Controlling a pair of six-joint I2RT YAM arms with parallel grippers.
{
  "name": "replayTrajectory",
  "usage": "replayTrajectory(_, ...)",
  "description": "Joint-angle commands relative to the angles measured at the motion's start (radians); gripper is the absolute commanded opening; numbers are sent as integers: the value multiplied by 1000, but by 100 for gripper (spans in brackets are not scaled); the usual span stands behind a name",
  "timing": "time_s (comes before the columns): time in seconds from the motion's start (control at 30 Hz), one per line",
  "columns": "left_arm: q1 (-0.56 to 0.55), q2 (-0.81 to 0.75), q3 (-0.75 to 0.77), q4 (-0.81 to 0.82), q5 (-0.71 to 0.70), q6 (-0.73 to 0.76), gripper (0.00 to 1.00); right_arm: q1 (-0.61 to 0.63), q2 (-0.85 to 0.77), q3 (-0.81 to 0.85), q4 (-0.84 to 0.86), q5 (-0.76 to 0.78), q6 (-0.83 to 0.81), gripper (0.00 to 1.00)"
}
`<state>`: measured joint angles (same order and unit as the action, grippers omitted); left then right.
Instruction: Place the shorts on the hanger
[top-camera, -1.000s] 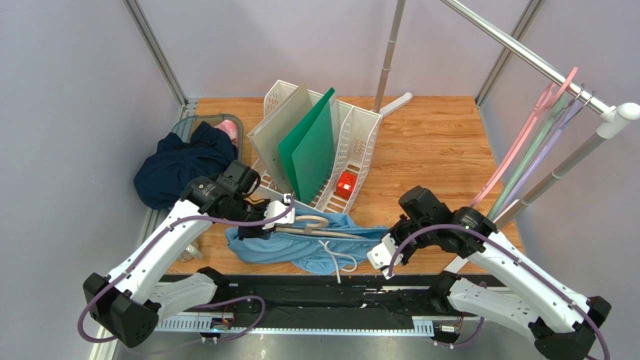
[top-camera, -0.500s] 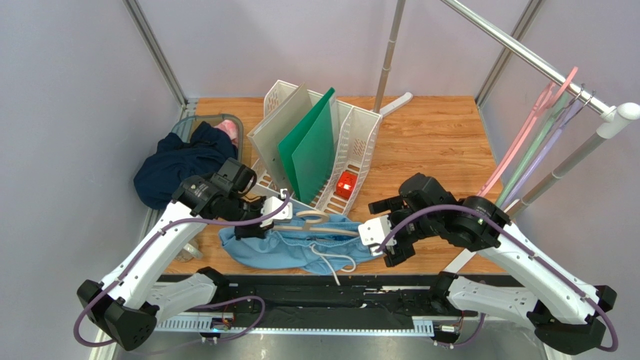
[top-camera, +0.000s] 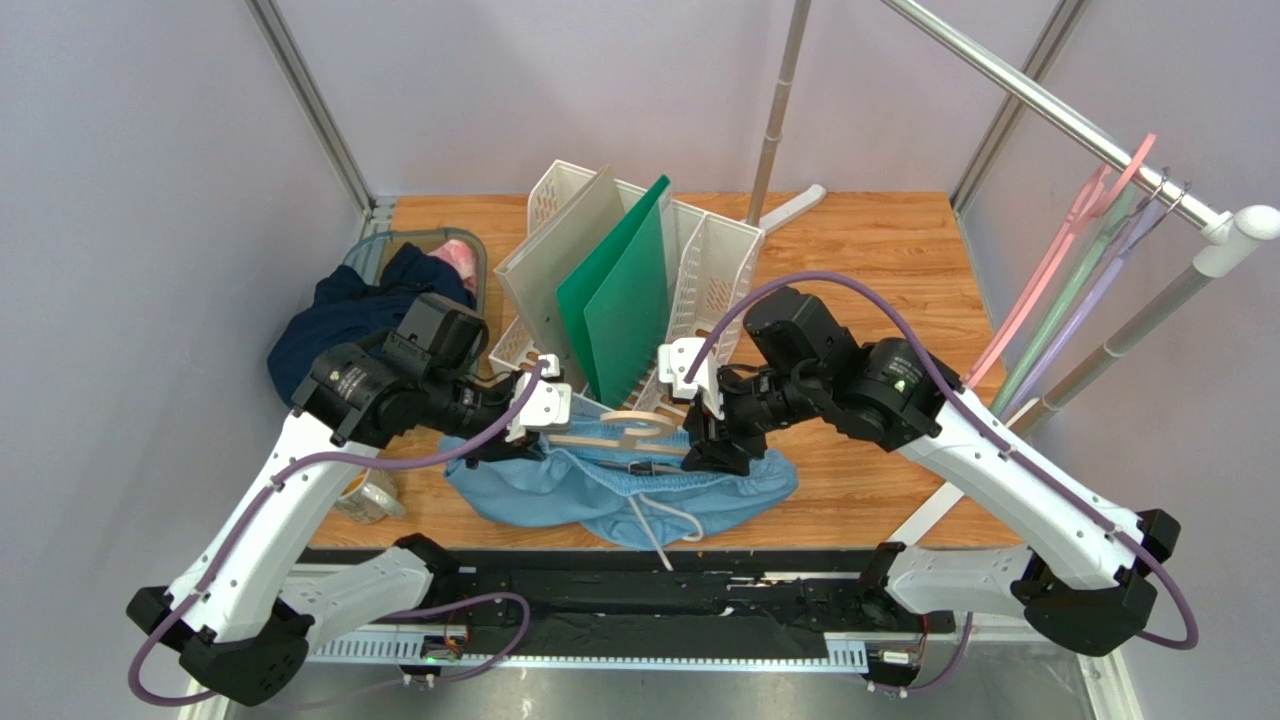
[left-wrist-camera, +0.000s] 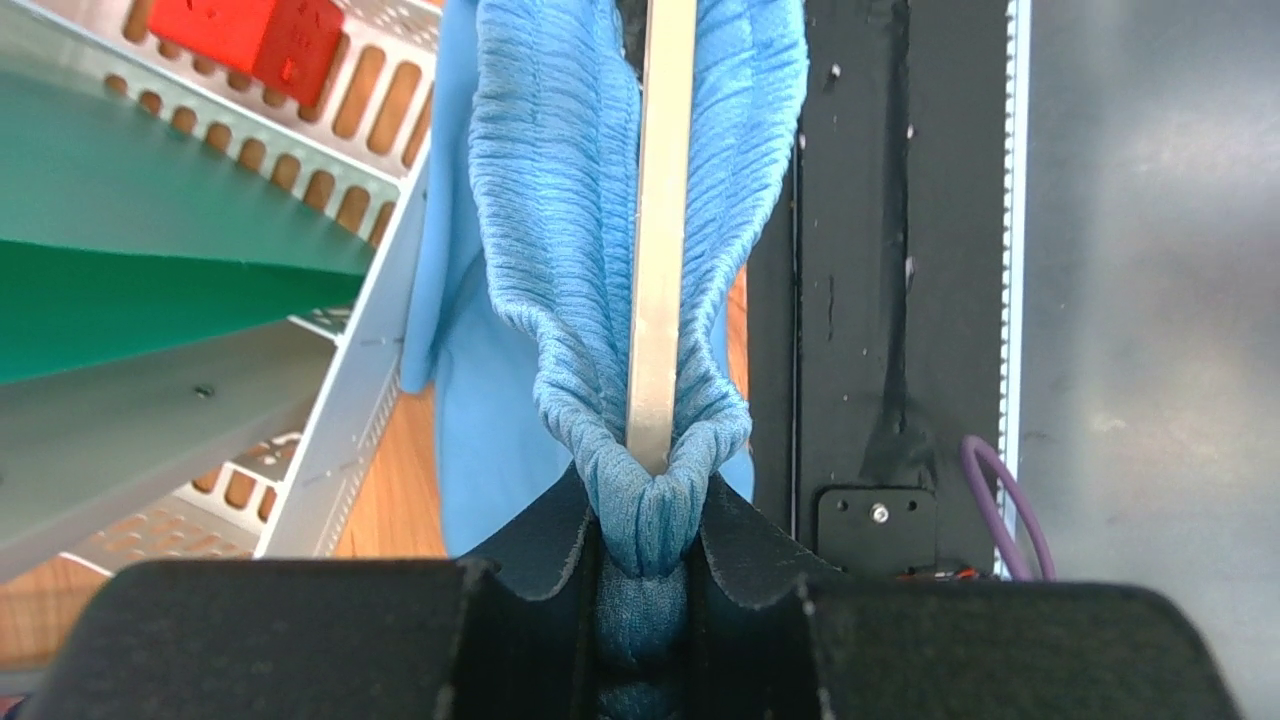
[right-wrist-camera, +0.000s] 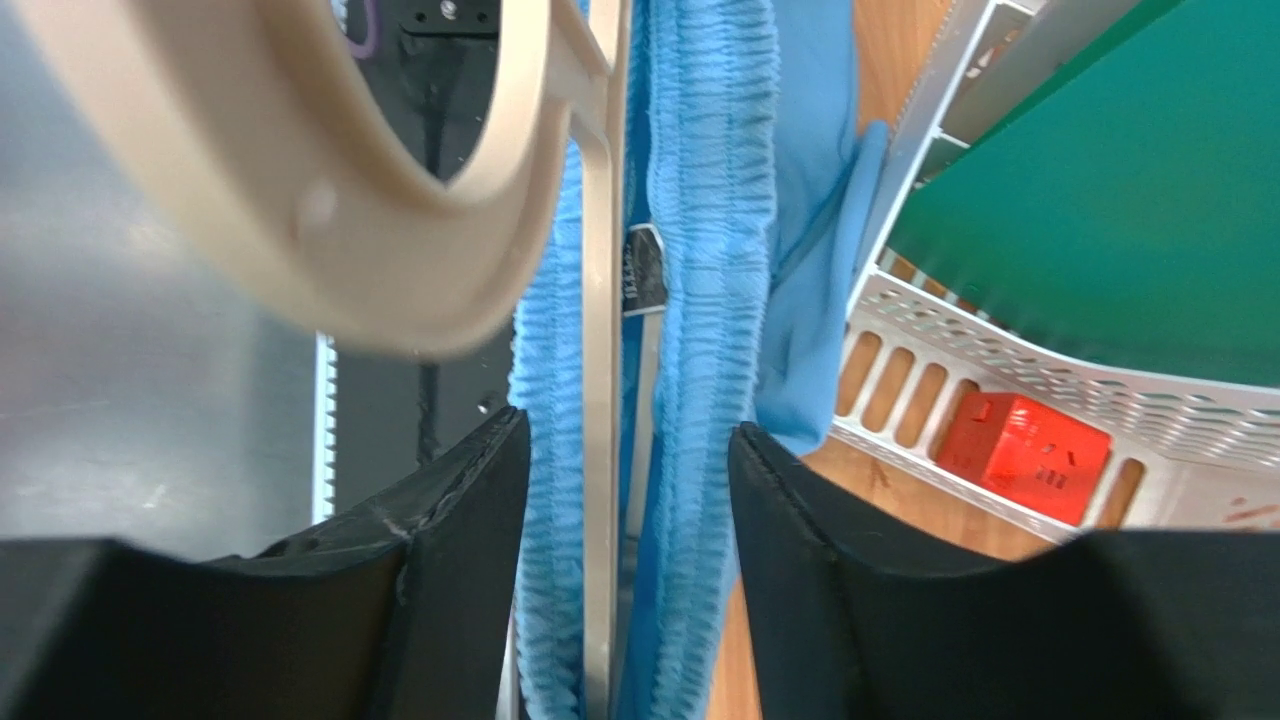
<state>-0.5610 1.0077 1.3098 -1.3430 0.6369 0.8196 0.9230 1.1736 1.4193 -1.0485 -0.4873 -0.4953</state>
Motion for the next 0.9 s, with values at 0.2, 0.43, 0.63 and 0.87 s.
replayTrajectory(0.2,-5,9,49,119,190,-138,0,65,-29,6,24,-57,126,44)
replayTrajectory(0.43,-5,5,36,200,262,-204,0,70,-35,-46,51,-24,158,38)
replayTrajectory(0.63,-5,-8,5,225,277,-224,0,70,-77,-114,137,-2,185,13)
replayTrajectory(0.87,-5,-29,-1,275,190,-310,21,34,-146,-85,128,91,270,0)
